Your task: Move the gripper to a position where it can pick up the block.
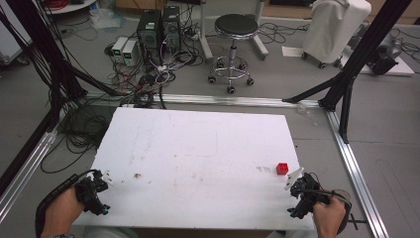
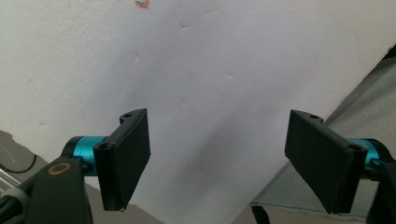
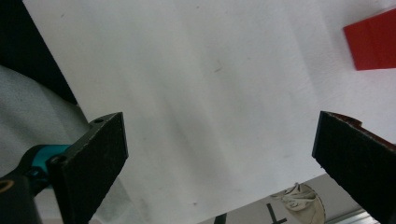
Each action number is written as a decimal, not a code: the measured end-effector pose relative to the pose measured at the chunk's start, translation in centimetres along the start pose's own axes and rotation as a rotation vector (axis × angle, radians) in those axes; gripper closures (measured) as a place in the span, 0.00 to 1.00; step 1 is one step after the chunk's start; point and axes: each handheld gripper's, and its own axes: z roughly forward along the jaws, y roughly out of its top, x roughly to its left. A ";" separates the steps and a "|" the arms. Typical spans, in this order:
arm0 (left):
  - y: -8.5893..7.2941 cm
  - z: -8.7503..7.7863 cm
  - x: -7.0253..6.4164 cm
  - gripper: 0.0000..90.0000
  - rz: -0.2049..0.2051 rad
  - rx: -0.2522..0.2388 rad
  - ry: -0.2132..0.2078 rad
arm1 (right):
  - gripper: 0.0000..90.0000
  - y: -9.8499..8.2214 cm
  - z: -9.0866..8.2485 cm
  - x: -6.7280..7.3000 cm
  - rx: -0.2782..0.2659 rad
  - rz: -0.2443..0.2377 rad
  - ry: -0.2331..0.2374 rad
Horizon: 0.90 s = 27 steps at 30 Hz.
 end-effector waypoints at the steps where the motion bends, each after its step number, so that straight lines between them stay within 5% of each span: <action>1: 0.0 0.0 0.0 0.25 0.000 0.000 0.000 | 0.03 0.0 0.0 0.0 0.000 0.000 0.000; 15: 0.0 0.2 0.1 0.25 0.001 0.002 0.003 | 0.03 -0.9 -2.1 -4.4 -0.073 -0.026 0.020; 27: 0.1 0.5 0.1 0.25 -0.002 -0.002 -0.003 | 0.03 0.7 -3.9 -7.5 -0.079 -0.119 0.040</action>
